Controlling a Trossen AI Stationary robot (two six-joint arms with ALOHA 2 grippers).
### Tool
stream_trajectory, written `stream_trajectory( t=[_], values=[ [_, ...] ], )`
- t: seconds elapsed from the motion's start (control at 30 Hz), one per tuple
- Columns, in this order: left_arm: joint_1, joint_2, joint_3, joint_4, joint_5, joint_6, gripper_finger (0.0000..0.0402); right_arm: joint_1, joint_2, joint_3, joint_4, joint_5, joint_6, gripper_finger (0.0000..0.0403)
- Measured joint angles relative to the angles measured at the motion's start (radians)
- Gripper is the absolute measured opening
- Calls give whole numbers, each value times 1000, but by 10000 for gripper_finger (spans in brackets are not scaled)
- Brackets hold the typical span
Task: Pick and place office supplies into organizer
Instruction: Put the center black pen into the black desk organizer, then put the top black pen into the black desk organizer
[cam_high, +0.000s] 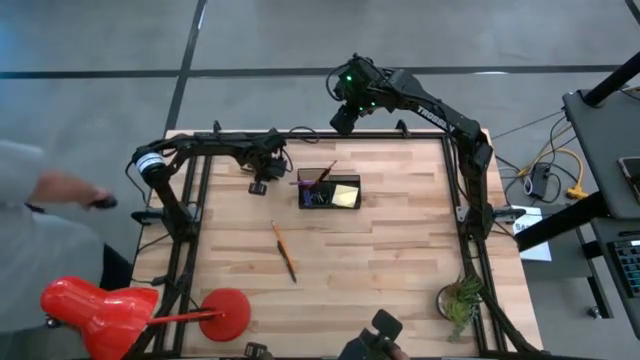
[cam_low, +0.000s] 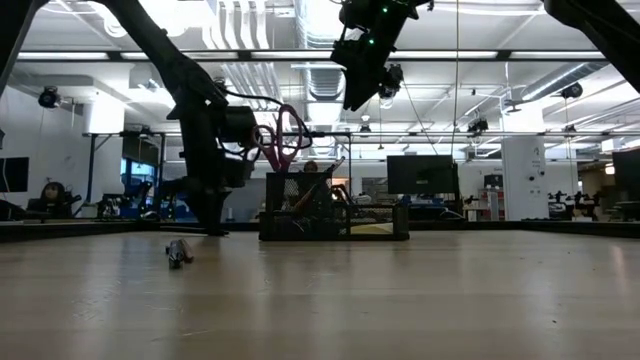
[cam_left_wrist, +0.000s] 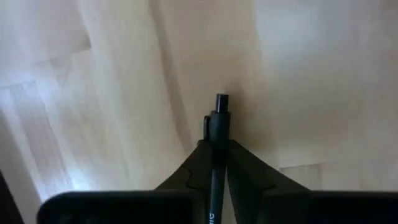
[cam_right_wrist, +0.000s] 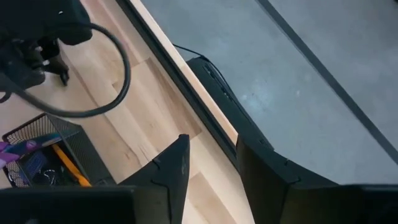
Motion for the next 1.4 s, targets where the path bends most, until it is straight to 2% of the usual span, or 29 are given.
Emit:
stream_trajectory(
  t=[0.3, 0.5, 0.63, 0.77, 0.87, 0.97, 1.2, 1.4],
  values=[
    [1, -32, 14, -2, 16, -76, 8, 0, 0, 0, 0, 0, 0, 113],
    [0, -155, 60, 32, 160, -230, 6, 0, 0, 0, 0, 2, 0, 112],
    [-2, -272, 60, 159, 240, -335, 5, 0, 0, 0, 8, 4, 7, 108],
    [-5, -382, 48, 315, 378, -454, 7, 0, 0, 0, 14, 5, 23, 104],
    [-19, -419, 47, 432, 423, -514, 5, 0, 0, 0, 15, 5, 25, 105],
    [-19, -419, 47, 449, 419, -534, 4, 0, 0, 0, 15, 4, 27, 103],
    [-17, -330, 47, 315, 341, -490, 1, -2, 0, 0, -38, 5, 11, 102],
    [43, -213, 118, 256, 335, -483, 1, -43, 0, -11, -68, -1, 40, 103]
  ],
)
